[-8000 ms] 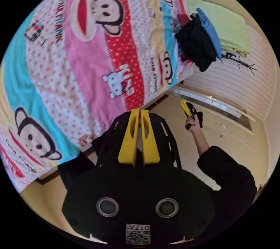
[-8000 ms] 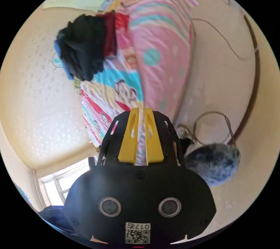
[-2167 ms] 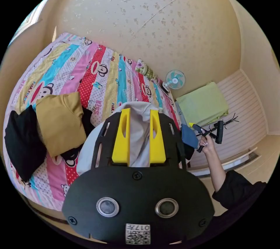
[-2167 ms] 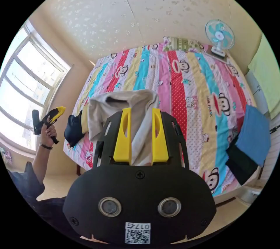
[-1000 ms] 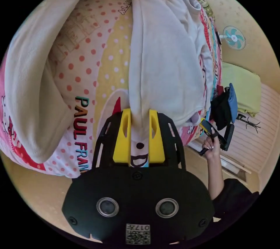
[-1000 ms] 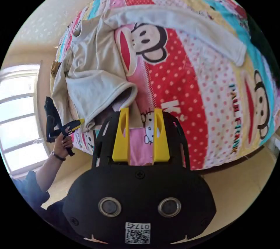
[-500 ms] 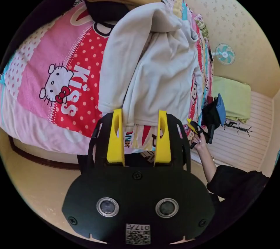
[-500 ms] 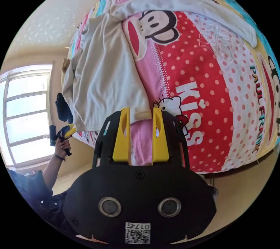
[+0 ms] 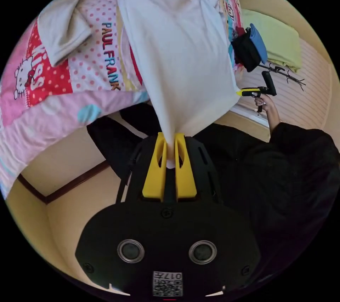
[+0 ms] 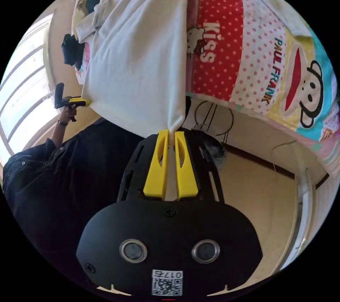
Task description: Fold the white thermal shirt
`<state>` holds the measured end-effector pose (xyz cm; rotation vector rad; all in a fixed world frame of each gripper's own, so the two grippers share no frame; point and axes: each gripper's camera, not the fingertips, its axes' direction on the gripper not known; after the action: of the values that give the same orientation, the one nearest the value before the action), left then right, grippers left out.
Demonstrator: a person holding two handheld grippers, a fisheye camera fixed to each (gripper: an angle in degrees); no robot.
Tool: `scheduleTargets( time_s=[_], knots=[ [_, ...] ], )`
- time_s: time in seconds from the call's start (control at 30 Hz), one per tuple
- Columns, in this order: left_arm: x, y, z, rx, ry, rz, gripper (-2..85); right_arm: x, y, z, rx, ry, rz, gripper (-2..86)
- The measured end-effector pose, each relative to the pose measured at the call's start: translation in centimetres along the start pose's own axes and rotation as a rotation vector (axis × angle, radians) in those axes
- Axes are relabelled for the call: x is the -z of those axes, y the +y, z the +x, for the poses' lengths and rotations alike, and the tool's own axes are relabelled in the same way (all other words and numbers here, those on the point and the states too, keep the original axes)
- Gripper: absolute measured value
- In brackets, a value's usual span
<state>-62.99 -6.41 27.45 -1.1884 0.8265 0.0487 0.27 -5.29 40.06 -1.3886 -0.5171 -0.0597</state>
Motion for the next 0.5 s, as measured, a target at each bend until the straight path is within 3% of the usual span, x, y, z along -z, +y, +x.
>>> scheduleTargets(
  time_s=[0.1, 0.2, 0.3, 0.37, 0.5],
  knots=[
    [-4.0, 2.4, -4.2, 0.256, 0.101, -0.003, 8.0, -0.4, -0.1, 1.1, -0.065, 0.029, 0.083, 6.8],
    [-2.9, 4.3, -6.2, 0.416, 0.155, 0.174, 8.1, 3.5, -1.5, -0.3, 0.034, -0.013, 0.326, 8.1],
    [1.6, 1.4, -2.3, 0.278, -0.050, 0.339, 8.0, 7.8, -5.0, -3.4, 0.185, -0.034, 0.534, 9.4],
    [5.6, -3.0, 4.1, 0.053, -0.325, 0.485, 8.7, 10.7, -7.5, -6.6, 0.299, -0.005, 0.645, 10.5],
    [10.0, -9.9, 13.1, -0.235, -0.598, 0.727, 13.5, 16.6, -13.5, -15.1, 0.515, 0.220, 0.837, 12.3]
  ],
)
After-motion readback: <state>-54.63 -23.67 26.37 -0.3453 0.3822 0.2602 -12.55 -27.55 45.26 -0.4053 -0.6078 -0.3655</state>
